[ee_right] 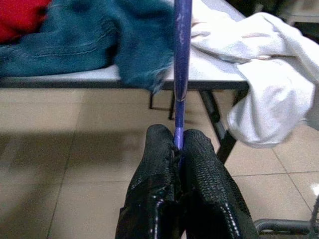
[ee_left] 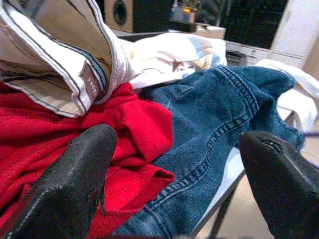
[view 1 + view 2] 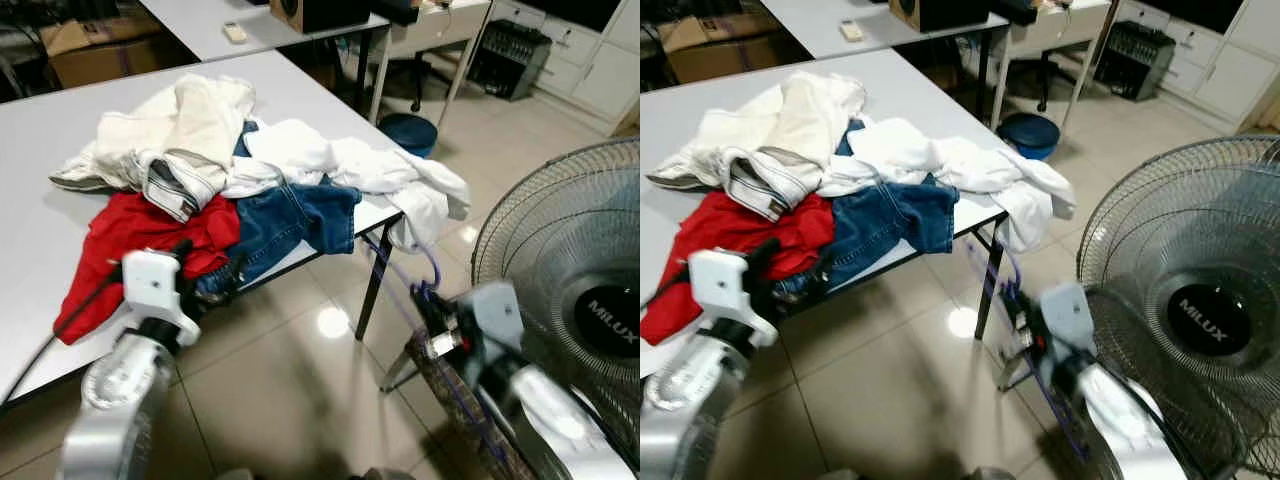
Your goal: Hang hanger
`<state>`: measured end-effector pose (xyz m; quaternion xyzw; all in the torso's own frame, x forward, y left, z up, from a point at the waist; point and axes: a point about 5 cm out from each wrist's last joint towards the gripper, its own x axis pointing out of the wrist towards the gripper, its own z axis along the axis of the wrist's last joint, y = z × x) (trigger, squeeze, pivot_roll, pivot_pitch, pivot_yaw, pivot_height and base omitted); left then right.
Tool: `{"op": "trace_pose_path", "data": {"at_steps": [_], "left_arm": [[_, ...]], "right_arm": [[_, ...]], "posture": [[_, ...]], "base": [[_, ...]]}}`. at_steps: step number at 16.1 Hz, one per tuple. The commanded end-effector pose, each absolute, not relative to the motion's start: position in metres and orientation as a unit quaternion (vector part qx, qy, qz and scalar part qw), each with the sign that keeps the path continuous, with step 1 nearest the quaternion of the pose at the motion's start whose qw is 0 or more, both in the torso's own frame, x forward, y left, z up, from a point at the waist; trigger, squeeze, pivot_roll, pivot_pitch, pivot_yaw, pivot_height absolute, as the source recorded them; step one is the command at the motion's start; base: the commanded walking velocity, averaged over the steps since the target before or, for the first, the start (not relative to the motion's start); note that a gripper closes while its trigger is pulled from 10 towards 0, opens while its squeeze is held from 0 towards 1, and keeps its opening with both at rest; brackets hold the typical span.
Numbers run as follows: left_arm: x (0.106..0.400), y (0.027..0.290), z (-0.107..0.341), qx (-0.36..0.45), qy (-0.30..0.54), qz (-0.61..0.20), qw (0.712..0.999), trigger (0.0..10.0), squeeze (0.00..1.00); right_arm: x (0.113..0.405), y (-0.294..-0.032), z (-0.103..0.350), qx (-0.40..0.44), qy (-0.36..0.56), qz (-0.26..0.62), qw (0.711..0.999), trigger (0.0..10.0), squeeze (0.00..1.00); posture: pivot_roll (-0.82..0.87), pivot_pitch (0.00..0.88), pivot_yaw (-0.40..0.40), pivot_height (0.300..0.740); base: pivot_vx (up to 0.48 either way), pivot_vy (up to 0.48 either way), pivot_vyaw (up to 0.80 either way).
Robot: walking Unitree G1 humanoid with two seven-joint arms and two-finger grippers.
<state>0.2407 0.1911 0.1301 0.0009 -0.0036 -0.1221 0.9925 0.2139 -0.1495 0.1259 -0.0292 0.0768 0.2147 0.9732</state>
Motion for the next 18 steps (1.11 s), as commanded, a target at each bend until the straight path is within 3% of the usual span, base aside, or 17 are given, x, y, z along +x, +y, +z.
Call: {"op": "trace_pose_path", "data": {"at_steps": [1,3,6,7,10,11,12,18], "left_arm": [[0.240,0.188,0.134,-0.008,-0.004,-0.138,0.990,10.0,1.00],[0.235,0.184,0.134,0.006,0.011,-0.163,0.987,10.0,1.00],[0.234,0.183,0.134,0.013,0.023,-0.174,0.984,10.0,1.00],[0.241,0.179,0.139,0.009,0.019,-0.178,0.984,10.0,1.00],[0.248,0.174,0.144,0.017,0.027,-0.175,0.984,10.0,1.00],[0.249,0.173,0.143,0.018,0.029,-0.174,0.984,10.0,0.75],[0.250,0.172,0.143,0.018,0.031,-0.175,0.984,10.0,0.00],[0.250,0.176,0.137,0.030,0.047,-0.182,0.982,10.0,0.00]], "right_arm": [[0.217,-0.148,0.135,-0.003,0.057,0.216,0.975,10.0,0.00],[0.207,-0.151,0.139,-0.056,0.064,0.268,0.960,10.0,0.00],[0.213,-0.168,0.162,-0.016,0.015,0.226,0.974,10.0,0.00],[0.232,-0.174,0.181,0.006,-0.015,0.193,0.981,10.0,0.00],[0.257,-0.174,0.183,0.006,-0.001,0.152,0.988,10.0,0.00],[0.259,-0.173,0.183,0.010,0.000,0.148,0.989,10.0,0.00],[0.265,-0.168,0.182,0.012,0.005,0.146,0.989,10.0,0.00],[0.268,-0.143,0.182,0.014,0.012,0.168,0.986,10.0,0.00]], "posture": [[-0.11,0.037,-0.026,0.740],[-0.09,0.032,-0.028,0.740],[-0.10,0.027,-0.028,0.740],[-0.11,0.028,-0.035,0.740],[-0.11,0.037,-0.037,0.740],[-0.11,0.036,-0.037,0.740],[-0.11,0.036,-0.038,0.740],[-0.12,0.046,-0.013,0.740]], "base": [[0.000,0.000,0.00],[0.000,0.000,0.00],[0.000,0.000,0.00],[0.000,0.000,0.00],[0.000,0.000,0.00],[0.000,0.000,0.00],[0.000,0.000,0.00],[0.000,0.000,0.00]]}}
